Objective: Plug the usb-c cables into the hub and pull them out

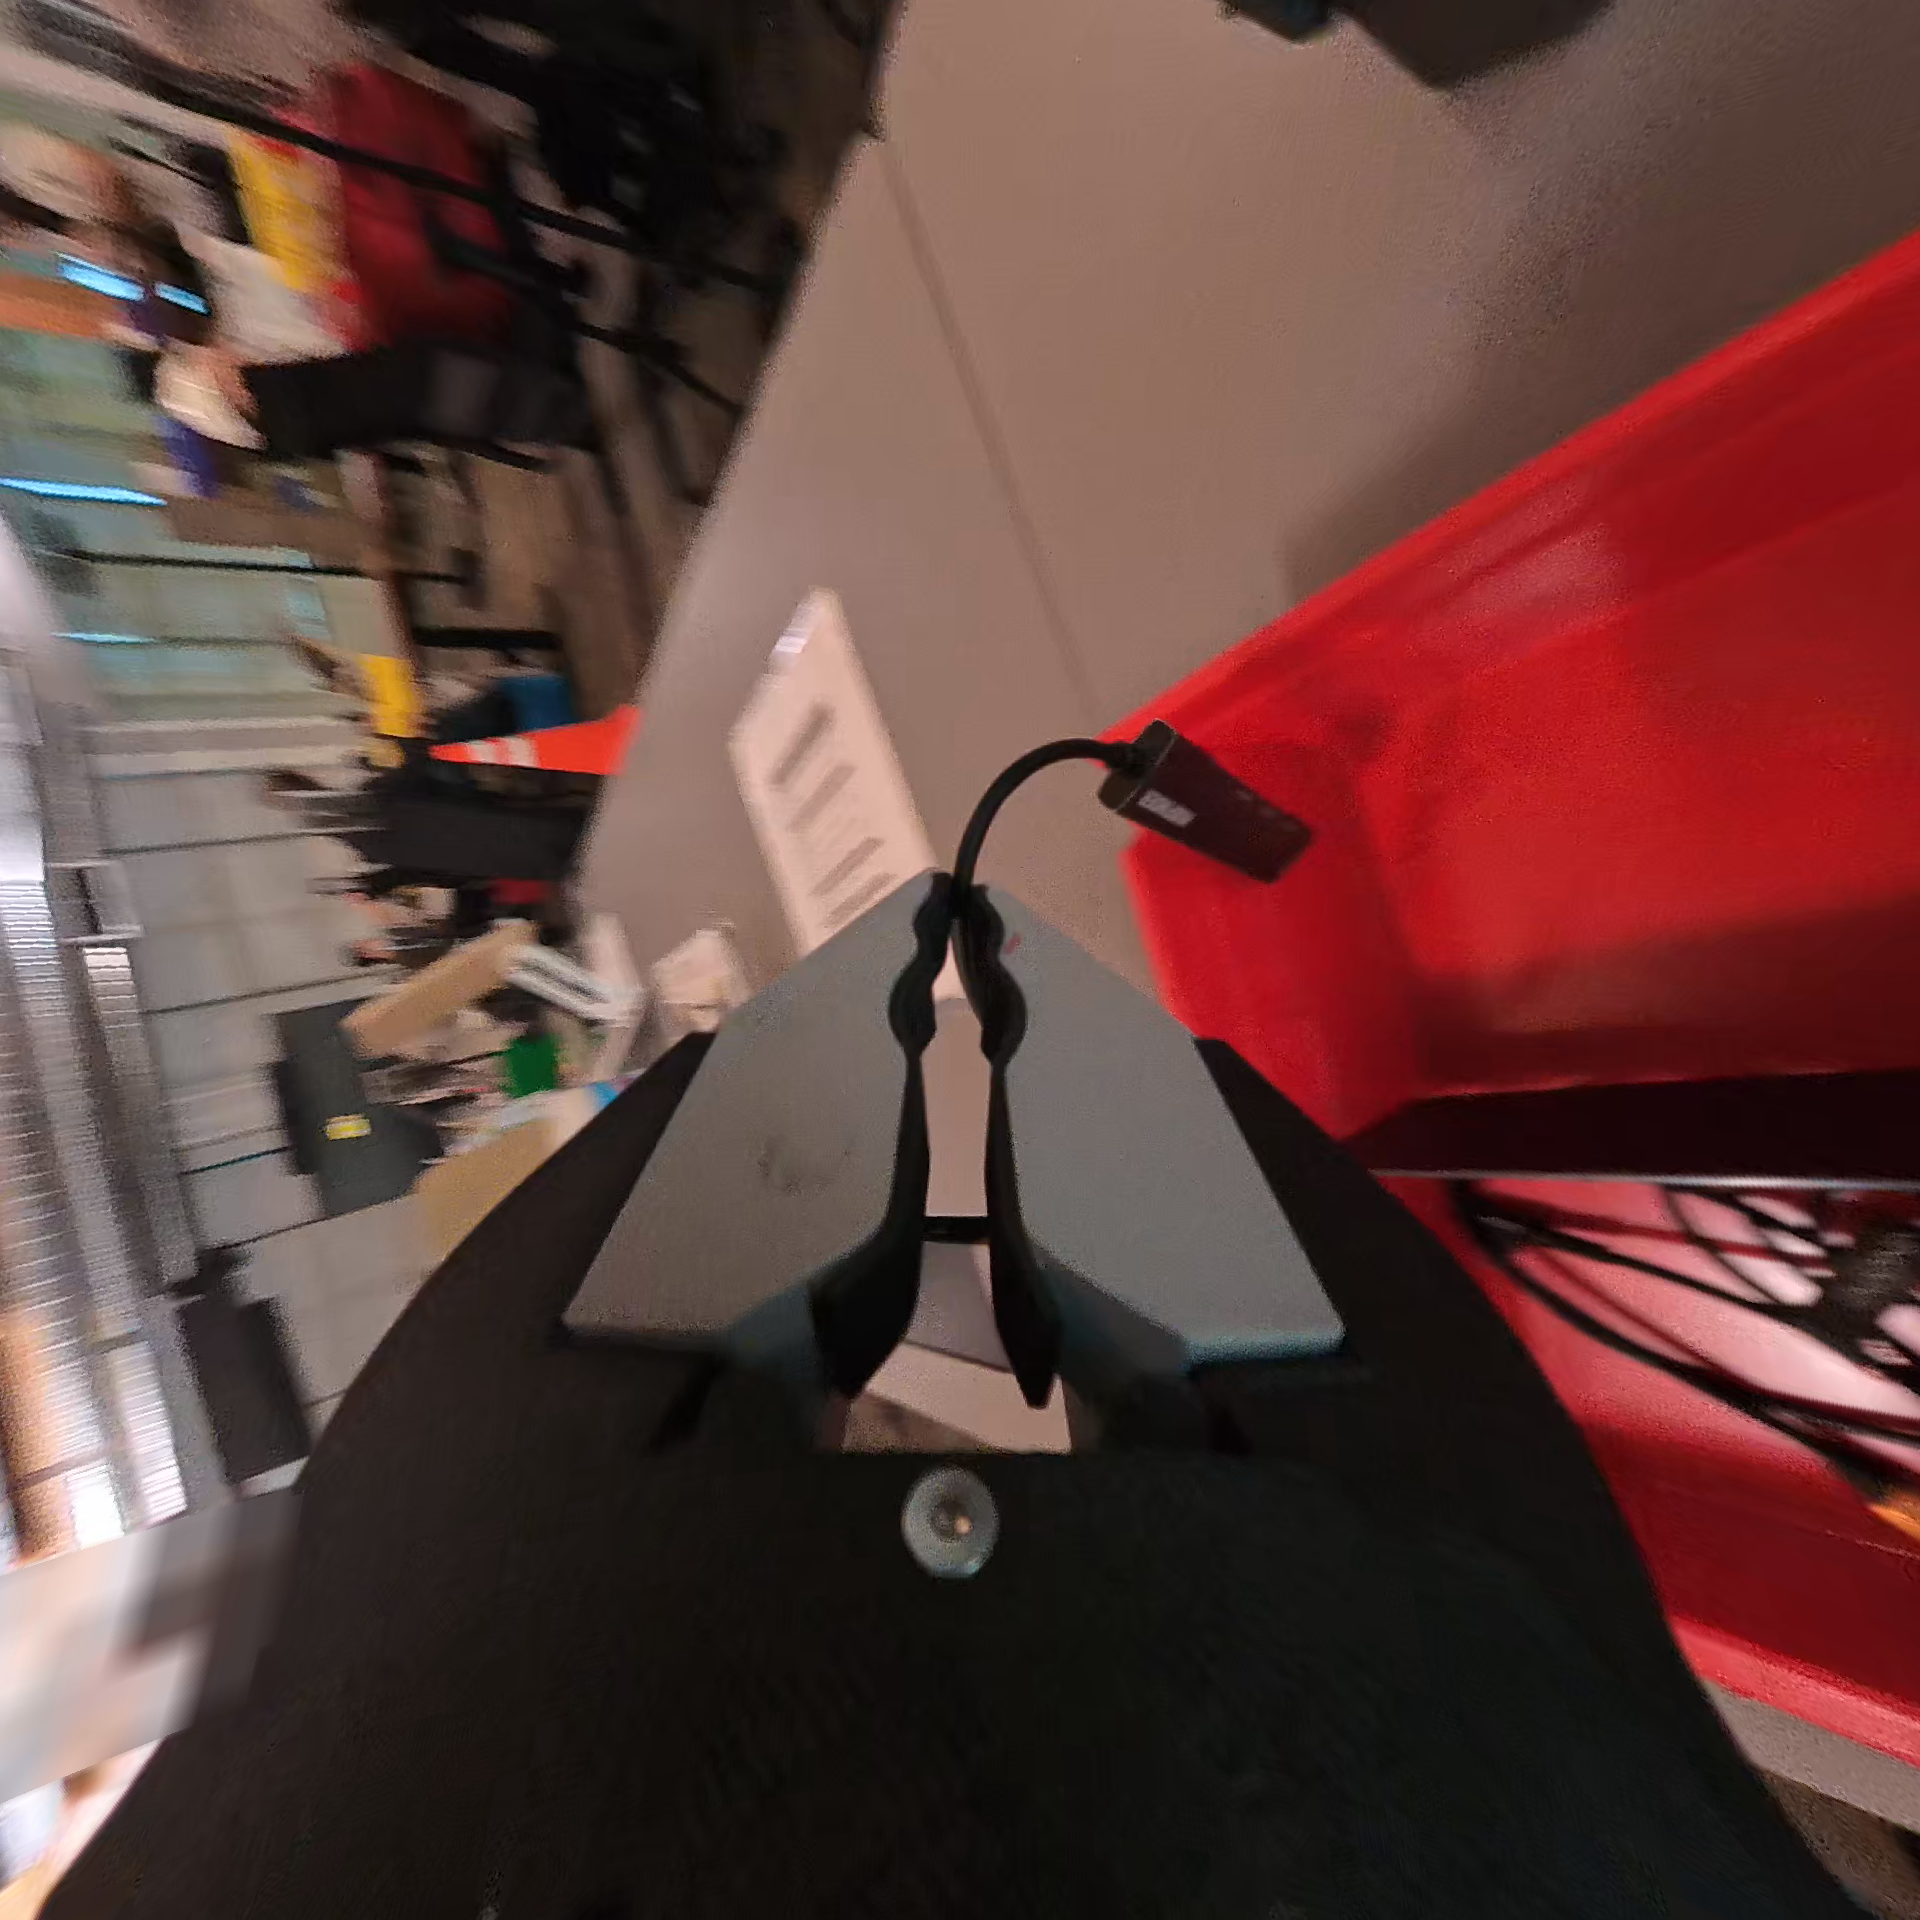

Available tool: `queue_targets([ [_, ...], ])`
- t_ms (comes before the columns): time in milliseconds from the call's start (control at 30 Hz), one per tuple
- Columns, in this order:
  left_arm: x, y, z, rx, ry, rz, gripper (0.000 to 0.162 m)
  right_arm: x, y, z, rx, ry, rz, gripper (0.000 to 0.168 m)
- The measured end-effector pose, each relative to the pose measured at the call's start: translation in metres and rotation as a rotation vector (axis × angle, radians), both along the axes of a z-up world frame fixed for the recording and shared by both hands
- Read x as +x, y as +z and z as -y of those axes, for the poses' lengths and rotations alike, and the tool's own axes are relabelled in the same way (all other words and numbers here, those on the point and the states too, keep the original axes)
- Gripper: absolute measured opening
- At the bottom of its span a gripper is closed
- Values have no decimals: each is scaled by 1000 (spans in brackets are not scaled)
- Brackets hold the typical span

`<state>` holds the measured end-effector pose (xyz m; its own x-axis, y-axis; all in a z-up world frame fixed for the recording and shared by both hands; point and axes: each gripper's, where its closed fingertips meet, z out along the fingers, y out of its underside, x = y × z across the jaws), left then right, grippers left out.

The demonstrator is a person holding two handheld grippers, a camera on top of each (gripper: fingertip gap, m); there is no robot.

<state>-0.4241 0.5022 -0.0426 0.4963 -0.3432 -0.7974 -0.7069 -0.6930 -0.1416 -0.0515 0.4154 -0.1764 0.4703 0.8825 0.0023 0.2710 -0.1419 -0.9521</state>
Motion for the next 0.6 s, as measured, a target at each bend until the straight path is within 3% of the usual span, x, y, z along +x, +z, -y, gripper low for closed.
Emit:
queue_targets([
  [100, 12, 53, 8, 93, -49, -103, 1, 0, 0, 0, -4, 1, -1, 59],
  [233, 46, 90, 22, 161, -113, -54, 1, -1, 0, 1, 4, 4, 2, 59],
  [367, 83, 105, 38, 186, -193, -14, 1, 0, 0, 2, 12, 6, 3, 59],
  [600, 130, 103, 55, 176, -289, -23, 1, 1, 2, 2, 6, 8, -10, 58],
])
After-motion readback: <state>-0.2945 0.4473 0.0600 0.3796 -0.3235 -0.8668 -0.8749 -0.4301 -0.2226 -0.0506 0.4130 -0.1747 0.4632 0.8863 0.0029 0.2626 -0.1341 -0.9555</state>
